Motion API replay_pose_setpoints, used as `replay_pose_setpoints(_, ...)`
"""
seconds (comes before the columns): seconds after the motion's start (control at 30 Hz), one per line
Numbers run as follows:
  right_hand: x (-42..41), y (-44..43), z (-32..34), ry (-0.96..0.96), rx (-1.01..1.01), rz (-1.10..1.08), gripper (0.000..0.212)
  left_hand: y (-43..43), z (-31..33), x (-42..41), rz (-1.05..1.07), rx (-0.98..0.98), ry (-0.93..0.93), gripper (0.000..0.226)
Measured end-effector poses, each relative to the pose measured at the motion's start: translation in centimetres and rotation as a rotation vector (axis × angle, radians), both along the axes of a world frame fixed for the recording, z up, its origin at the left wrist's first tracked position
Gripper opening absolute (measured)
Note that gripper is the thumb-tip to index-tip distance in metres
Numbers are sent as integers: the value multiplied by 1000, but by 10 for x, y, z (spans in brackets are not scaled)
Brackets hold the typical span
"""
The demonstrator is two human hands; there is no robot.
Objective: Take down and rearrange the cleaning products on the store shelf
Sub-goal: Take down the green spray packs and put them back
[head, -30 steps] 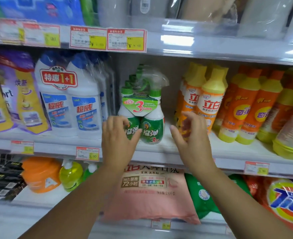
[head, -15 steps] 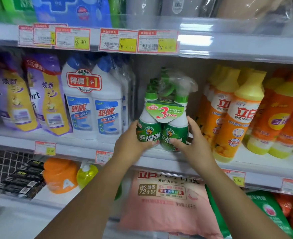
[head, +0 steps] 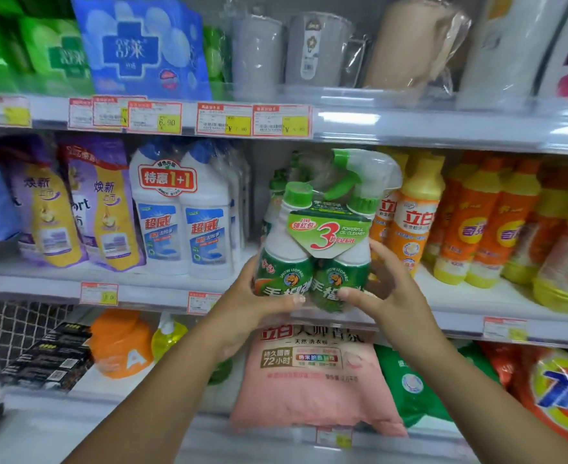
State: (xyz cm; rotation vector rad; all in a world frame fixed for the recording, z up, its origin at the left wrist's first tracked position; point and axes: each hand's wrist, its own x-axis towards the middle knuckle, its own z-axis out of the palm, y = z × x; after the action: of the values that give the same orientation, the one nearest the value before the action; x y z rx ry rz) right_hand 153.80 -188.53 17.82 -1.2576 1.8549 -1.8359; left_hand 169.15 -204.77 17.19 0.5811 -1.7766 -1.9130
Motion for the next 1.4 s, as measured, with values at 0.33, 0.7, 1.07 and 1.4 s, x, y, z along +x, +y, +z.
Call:
replay_pose_setpoints(0.33,64,101,67,30,222,-62,121,98,10,59,51,-76,108,89)
replay_pose_setpoints(0.7,75,174,58,-548,-31,209,99,163,-2,104,-124,-148,38,85)
replay_pose_setpoints(1.07,64,178,51,-597,128,290,60,157,12,117,0,-609,-263,88)
replay_pose_setpoints(1.4,79,153,26,-681,41,506,45,123,-48,119,-87,-562,-252,115)
